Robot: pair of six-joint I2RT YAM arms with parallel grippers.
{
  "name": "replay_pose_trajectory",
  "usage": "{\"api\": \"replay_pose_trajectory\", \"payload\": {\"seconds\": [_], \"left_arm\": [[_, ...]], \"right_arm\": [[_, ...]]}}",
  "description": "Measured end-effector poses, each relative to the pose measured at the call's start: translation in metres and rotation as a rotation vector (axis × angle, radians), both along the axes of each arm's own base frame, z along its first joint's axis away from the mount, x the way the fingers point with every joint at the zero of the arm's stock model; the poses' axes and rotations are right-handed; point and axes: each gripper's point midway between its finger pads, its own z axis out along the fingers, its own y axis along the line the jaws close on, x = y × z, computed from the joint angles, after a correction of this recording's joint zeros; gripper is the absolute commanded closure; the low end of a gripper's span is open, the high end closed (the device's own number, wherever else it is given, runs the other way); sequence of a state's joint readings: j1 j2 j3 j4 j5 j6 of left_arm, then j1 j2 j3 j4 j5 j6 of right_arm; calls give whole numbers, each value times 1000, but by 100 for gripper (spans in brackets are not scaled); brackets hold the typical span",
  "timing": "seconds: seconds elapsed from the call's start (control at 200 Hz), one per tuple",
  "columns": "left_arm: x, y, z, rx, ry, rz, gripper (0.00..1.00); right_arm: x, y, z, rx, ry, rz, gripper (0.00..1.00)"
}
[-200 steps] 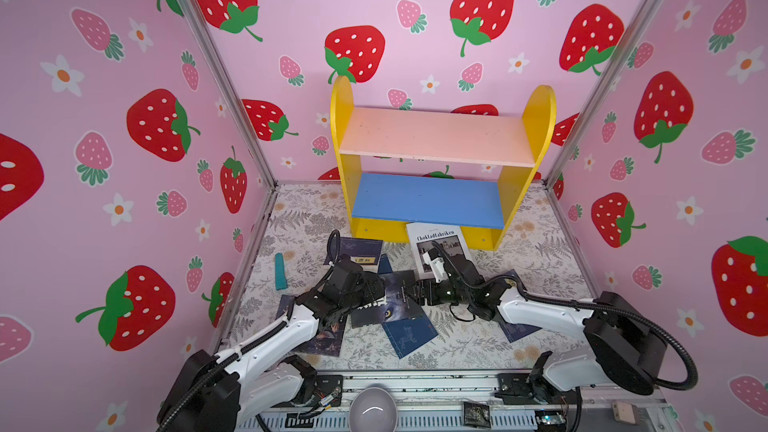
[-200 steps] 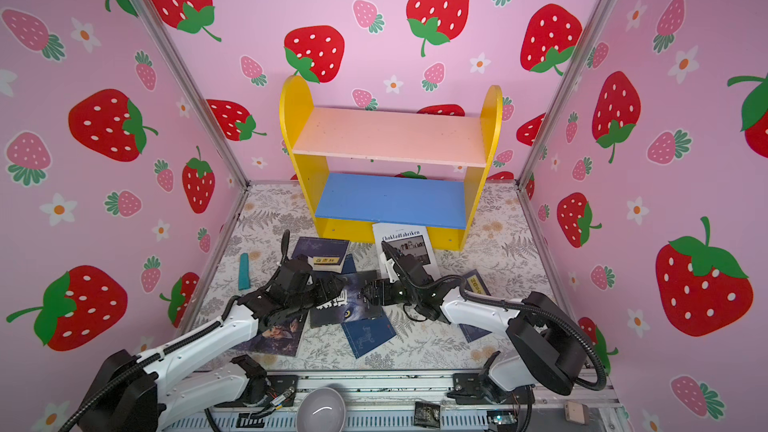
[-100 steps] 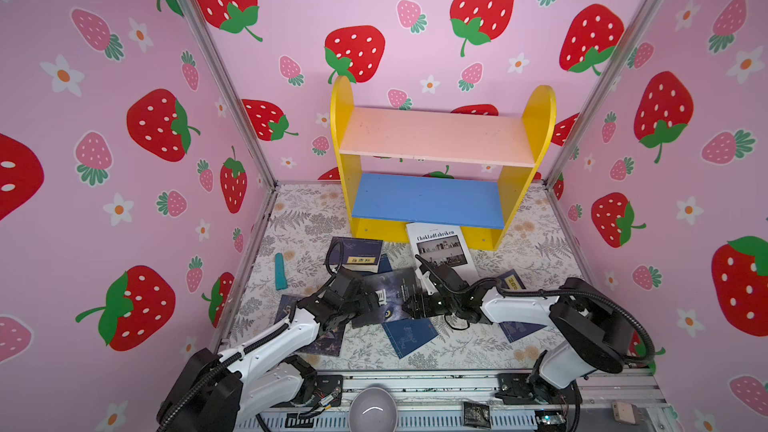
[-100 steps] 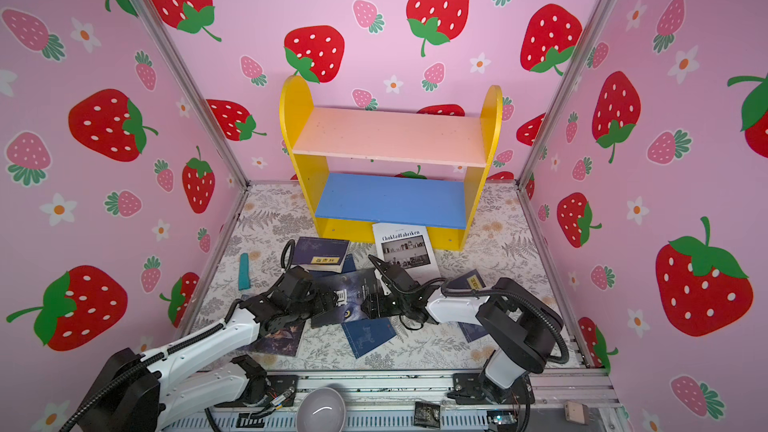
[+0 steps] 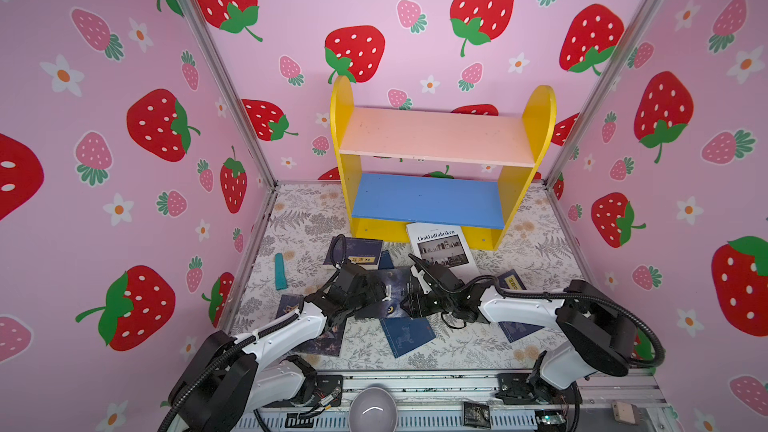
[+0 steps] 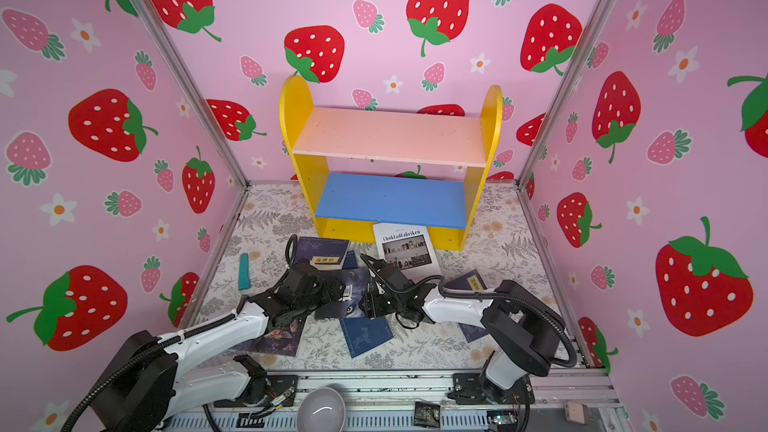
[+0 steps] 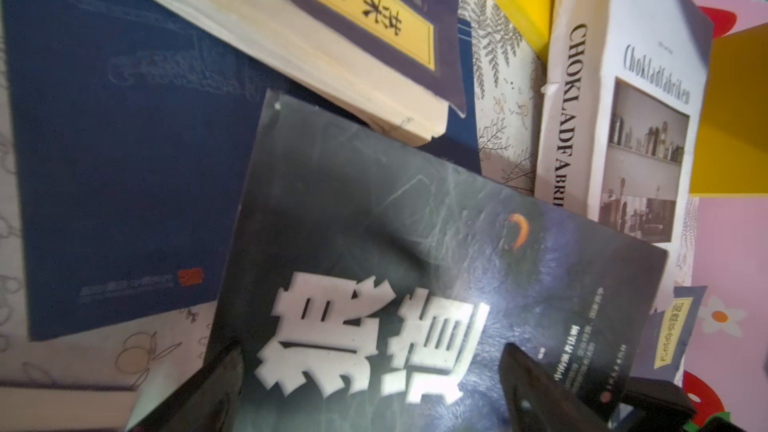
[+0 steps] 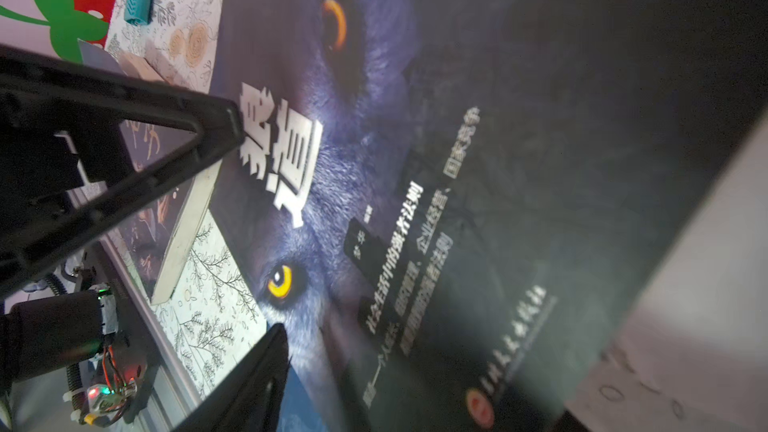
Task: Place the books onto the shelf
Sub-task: 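Grasp the dark wolf-cover book's edges with both grippers and lift it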
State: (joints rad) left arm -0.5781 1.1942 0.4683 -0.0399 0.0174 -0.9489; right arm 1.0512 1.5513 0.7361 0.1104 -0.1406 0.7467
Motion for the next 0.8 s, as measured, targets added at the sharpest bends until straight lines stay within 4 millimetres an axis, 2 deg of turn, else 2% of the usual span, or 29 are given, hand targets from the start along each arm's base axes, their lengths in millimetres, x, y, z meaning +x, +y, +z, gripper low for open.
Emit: {"api": "replay_pose_trajectory", "payload": {"seconds": [0.06, 0.185, 0.235, 0.285, 0.295, 0.355, 0.425, 0.525, 0.59, 0.695, 0.8], "left_arm": [[3, -3, 1, -9, -8, -4, 3], [7, -7, 2, -23, -18, -9, 4], [8, -9, 2, -29, -21, -12, 4], [9, -10, 3, -34, -26, -14, 4], [9, -10, 3, -35, -27, -14, 4], [10, -11, 3, -38, -28, -17, 4], [11, -14, 4, -47, -30, -24, 4], [10, -15, 5, -51, -30, -32, 4], [10, -15, 6, -48, -30, -41, 4], [2, -16, 13, -48, -23, -82, 3], [-4, -16, 39, -73, -57, -127, 2]], "right_arm": [[3, -1, 10, 13, -29, -5, 36], [8, 0, 28, 49, -77, -18, 36], [10, 0, 34, 61, -92, -21, 41], [11, 1, 39, 72, -105, -25, 47], [12, 1, 40, 73, -111, -22, 52], [14, 2, 44, 86, -126, -27, 68], [15, 3, 47, 93, -132, -25, 82], [15, 5, 50, 96, -125, -26, 92], [15, 4, 50, 92, -120, -27, 97], [16, 1, 56, 103, -114, -38, 98], [20, -7, 84, 161, -131, -59, 98]]}}
